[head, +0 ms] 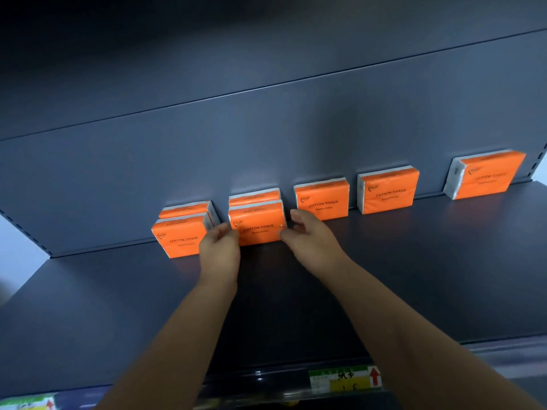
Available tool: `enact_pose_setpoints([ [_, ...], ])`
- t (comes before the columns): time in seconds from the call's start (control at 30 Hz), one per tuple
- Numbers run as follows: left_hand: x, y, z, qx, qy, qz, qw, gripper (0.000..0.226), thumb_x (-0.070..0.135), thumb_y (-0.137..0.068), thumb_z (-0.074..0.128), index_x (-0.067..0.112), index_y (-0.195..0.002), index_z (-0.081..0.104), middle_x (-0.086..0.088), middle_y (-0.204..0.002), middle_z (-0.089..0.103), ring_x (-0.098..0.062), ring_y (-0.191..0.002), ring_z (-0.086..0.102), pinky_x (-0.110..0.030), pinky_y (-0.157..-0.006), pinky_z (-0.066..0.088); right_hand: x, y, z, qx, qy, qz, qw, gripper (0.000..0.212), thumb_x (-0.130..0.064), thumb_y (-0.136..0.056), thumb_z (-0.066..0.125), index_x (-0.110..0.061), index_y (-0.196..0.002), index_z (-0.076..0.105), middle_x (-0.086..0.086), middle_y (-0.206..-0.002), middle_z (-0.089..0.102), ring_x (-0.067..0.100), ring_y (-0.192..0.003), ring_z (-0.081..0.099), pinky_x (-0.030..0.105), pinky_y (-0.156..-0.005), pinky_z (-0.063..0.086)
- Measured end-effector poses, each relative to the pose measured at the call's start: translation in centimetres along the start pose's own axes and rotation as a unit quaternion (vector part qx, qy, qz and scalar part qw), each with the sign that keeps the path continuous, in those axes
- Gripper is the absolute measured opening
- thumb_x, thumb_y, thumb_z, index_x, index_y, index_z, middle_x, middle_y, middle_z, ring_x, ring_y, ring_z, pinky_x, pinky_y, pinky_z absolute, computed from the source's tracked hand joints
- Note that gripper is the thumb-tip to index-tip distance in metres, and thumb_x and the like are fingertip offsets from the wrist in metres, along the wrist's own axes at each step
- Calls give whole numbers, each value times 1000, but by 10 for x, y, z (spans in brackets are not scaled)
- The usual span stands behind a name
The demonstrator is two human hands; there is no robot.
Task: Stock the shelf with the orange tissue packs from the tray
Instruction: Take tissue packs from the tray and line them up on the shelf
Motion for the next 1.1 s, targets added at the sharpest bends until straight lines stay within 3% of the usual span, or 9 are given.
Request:
enact_pose_setpoints([
  [0.07, 4, 5, -4, 9, -20, -7, 1000, 30, 10, -99, 58, 10, -127, 67, -3, -100, 65, -16, -91, 58, -32, -85, 50, -1, 5, -5, 33, 32, 2, 999, 52, -31, -102, 61, -19, -150, 49, -1, -146, 55, 17, -135, 51, 34, -107, 43],
  [0.17, 12, 24, -6, -16, -75, -14, 997, 12, 16, -100, 58, 15, -108, 68, -6, -92, 61, -13, -78, 52, -29, -69, 42, -9, 18, -7, 46, 76, -15, 996, 48, -33, -105, 55, -7, -145, 52, 10, -141, 59, 24, -128, 55, 39, -102, 46],
  [0.27, 21, 50, -10, -62, -135, 1, 989, 7, 21, -99, 61, 17, -99, 67, -7, -91, 66, -15, -79, 58, -29, -68, 43, -21, 34, -3, 53, 129, -52, 989, 39, -33, -105, 53, -5, -131, 61, 12, -128, 64, 27, -119, 58, 41, -97, 47],
  [0.37, 26, 77, -25, -105, -214, 110, 965, 18, 23, -102, 61, 19, -118, 68, 6, -107, 70, -16, -104, 64, -30, -81, 43, -37, 56, 9, 63, 188, -131, 971, 31, -39, -105, 51, -13, -115, 66, 5, -113, 66, 24, -107, 60, 41, -93, 50],
  [0.43, 28, 102, -49, -97, -292, 182, 934, 32, 27, -104, 58, 23, -135, 61, 9, -116, 68, -17, -113, 62, -32, -96, 44, -49, 79, 22, 51, 221, -175, 958, 39, -41, -105, 50, -11, -127, 63, 7, -124, 64, 25, -116, 57, 43, -98, 48],
  [0.53, 34, 138, -99, -38, -380, 262, 886, 36, 31, -103, 56, 23, -138, 59, -4, -125, 71, -34, -121, 61, -51, -116, 38, -68, 123, 52, 4, 269, -246, 931, 52, -46, -106, 46, -15, -148, 50, 2, -147, 54, 21, -136, 47, 36, -112, 40],
  [0.63, 37, 167, -158, 44, -442, 293, 846, 56, 44, -98, 46, 10, -141, 58, -13, -139, 65, -37, -128, 59, -56, -115, 36, -95, 171, 92, -40, 311, -313, 897, 62, -49, -106, 43, -18, -159, 36, -1, -164, 38, 17, -150, 31, 31, -123, 24],
  [0.93, 13, 250, -349, 196, -510, 236, 803, 65, 51, -93, 45, 4, -136, 61, -17, -136, 66, -38, -124, 60, -50, -108, 44, -97, 295, 226, -148, 288, -356, 876, 65, -53, -100, 38, -15, -153, 44, 3, -157, 46, 21, -146, 40, 35, -120, 31],
  [1.1, -40, 277, -426, 196, -469, 171, 844, 57, 45, -96, 51, 4, -135, 59, -15, -134, 65, -37, -124, 58, -48, -105, 47, -42, 336, 293, -228, 303, -286, 880, 56, -45, -105, 46, -14, -151, 47, 5, -153, 50, 23, -142, 43, 36, -115, 35],
])
Point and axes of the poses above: each hand's wrist, its own y-axis away from the middle knuckle, its own z-axis out of the palm, x = y × z, the point moved 5 cm from there along -y, towards the middle knuckle
